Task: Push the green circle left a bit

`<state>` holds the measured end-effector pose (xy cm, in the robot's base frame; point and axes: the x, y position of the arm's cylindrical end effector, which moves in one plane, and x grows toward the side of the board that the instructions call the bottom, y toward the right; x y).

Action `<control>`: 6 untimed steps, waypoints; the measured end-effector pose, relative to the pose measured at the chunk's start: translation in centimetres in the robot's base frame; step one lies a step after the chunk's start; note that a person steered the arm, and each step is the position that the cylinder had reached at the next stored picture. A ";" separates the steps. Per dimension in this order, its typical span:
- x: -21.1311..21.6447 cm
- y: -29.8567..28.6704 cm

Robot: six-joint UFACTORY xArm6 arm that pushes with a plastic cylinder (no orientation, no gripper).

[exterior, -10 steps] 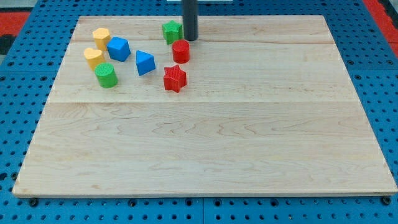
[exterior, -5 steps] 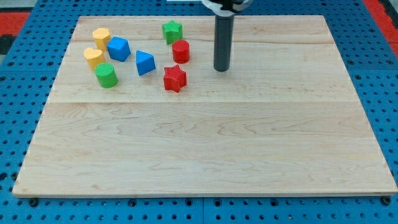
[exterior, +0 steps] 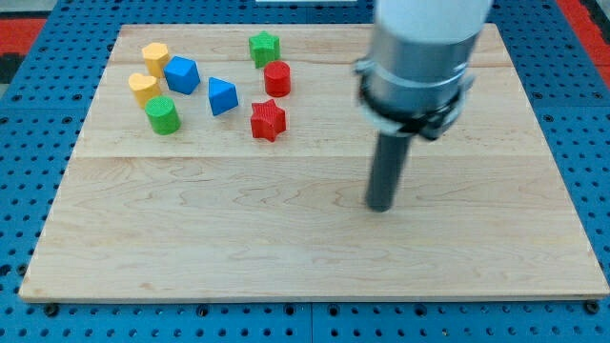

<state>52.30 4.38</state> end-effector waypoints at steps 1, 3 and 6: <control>-2.4 -8.8; -8.6 -16.3; -14.0 -23.3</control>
<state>38.28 -18.95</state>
